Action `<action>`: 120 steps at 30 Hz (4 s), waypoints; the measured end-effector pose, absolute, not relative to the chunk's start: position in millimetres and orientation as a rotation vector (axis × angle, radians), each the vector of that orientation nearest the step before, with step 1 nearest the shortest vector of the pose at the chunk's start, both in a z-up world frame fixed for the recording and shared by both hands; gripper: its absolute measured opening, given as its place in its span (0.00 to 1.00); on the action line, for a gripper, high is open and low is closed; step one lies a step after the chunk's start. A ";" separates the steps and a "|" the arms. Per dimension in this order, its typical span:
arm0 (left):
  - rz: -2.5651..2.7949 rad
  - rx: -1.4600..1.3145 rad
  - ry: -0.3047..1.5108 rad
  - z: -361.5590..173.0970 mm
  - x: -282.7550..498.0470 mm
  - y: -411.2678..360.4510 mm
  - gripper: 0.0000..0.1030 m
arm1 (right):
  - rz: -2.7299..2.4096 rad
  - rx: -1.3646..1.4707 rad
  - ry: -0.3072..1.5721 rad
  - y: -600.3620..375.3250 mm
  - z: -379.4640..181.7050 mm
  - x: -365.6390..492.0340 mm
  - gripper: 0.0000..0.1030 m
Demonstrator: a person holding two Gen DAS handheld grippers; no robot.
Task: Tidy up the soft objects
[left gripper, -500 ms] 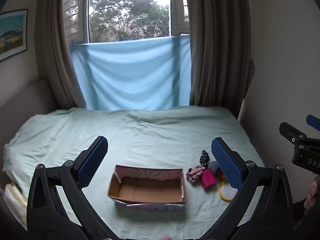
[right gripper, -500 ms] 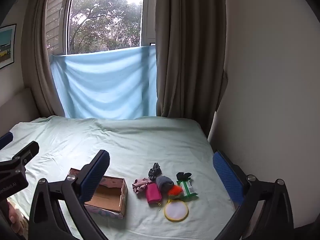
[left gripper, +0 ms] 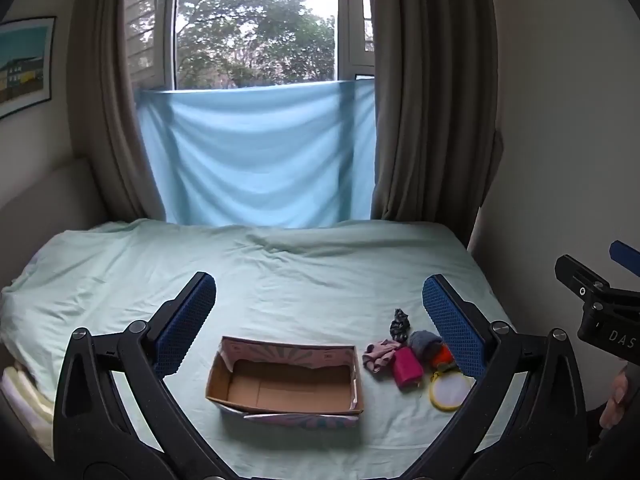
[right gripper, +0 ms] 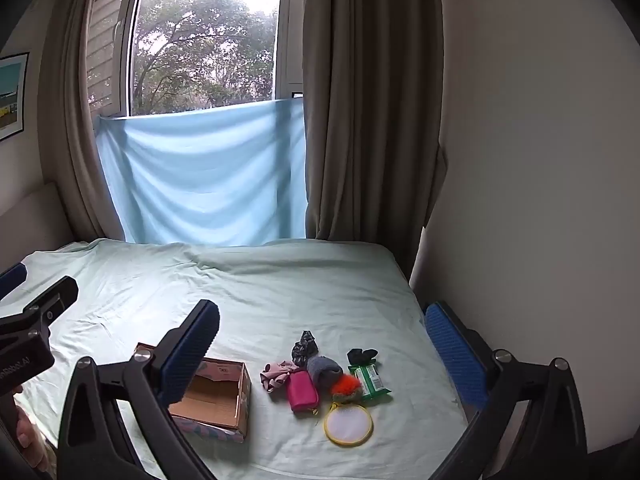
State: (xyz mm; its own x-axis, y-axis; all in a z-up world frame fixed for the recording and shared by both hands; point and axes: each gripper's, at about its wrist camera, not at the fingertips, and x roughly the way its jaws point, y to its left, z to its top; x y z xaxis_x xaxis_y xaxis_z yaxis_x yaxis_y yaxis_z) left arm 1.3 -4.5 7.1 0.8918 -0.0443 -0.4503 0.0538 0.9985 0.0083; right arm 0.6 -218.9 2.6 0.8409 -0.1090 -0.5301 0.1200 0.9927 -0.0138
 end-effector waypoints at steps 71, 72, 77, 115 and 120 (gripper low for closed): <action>-0.084 0.002 0.486 5.3 23.5 -8.7 1.00 | -0.130 0.010 0.538 -208.9 3.9 4.1 1.00; -0.084 0.002 0.488 4.8 23.6 -9.1 1.00 | -0.130 0.010 0.538 -208.7 4.0 4.0 1.00; -0.085 0.004 0.495 4.9 25.3 -10.7 1.00 | -0.127 0.011 0.541 -208.4 3.2 4.2 1.00; -0.111 -0.016 0.764 -95.2 143.2 -83.1 1.00 | -0.101 0.086 0.717 -313.7 -114.8 84.8 1.00; -0.100 -0.001 0.849 -150.3 192.1 -116.3 1.00 | -0.048 0.079 0.796 -336.1 -171.6 120.2 1.00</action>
